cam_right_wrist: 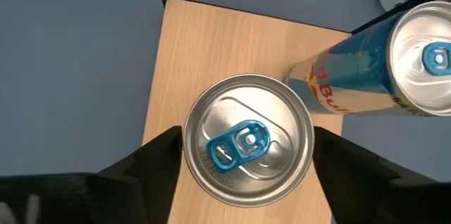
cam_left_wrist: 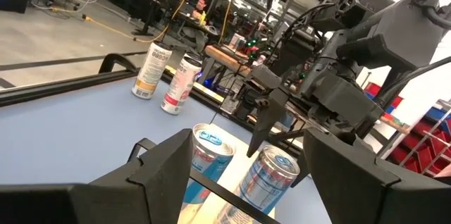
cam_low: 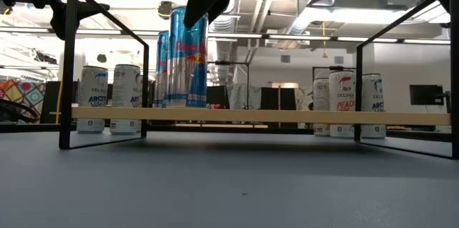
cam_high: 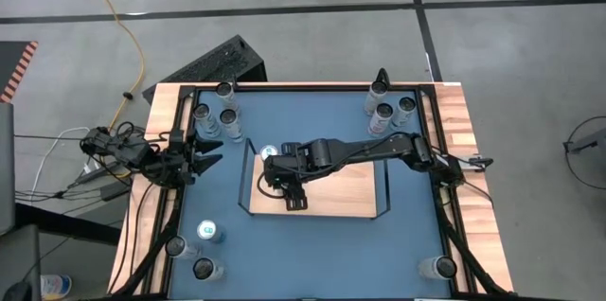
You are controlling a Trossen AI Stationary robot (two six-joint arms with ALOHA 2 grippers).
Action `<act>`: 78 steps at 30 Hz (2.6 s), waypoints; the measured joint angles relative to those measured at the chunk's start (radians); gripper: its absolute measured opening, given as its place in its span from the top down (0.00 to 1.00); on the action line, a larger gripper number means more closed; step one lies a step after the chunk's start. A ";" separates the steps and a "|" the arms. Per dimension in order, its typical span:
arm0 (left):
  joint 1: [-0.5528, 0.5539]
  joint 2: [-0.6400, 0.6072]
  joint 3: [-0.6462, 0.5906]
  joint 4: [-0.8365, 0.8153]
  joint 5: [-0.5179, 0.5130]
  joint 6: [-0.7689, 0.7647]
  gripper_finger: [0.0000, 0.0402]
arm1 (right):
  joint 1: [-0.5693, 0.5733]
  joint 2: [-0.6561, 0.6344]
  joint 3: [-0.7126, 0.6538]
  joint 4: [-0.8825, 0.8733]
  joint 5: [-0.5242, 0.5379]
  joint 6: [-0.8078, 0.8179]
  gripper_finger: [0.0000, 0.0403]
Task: Place canned beverage on shelf
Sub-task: Put the right blue soda can on the shelf aligned with the other blue soda can
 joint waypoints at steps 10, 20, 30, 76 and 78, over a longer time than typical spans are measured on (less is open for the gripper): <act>0.000 0.000 0.000 0.000 0.000 0.004 0.36 | -0.009 -0.013 0.021 -0.017 0.002 0.002 0.14; 0.000 0.000 0.000 -0.016 0.000 0.003 0.36 | 0.019 -0.170 0.031 -0.205 0.078 0.089 0.16; 0.000 0.002 0.000 -0.036 0.002 0.003 0.36 | 0.225 -0.214 0.009 -0.277 0.362 0.250 0.35; 0.000 0.002 0.000 -0.058 -0.008 -0.045 0.36 | 0.124 -0.383 -1.063 1.057 0.209 0.343 1.00; 0.000 0.002 0.000 -0.059 -0.010 -0.045 0.36 | 0.115 -0.376 -1.064 1.060 0.205 0.342 1.00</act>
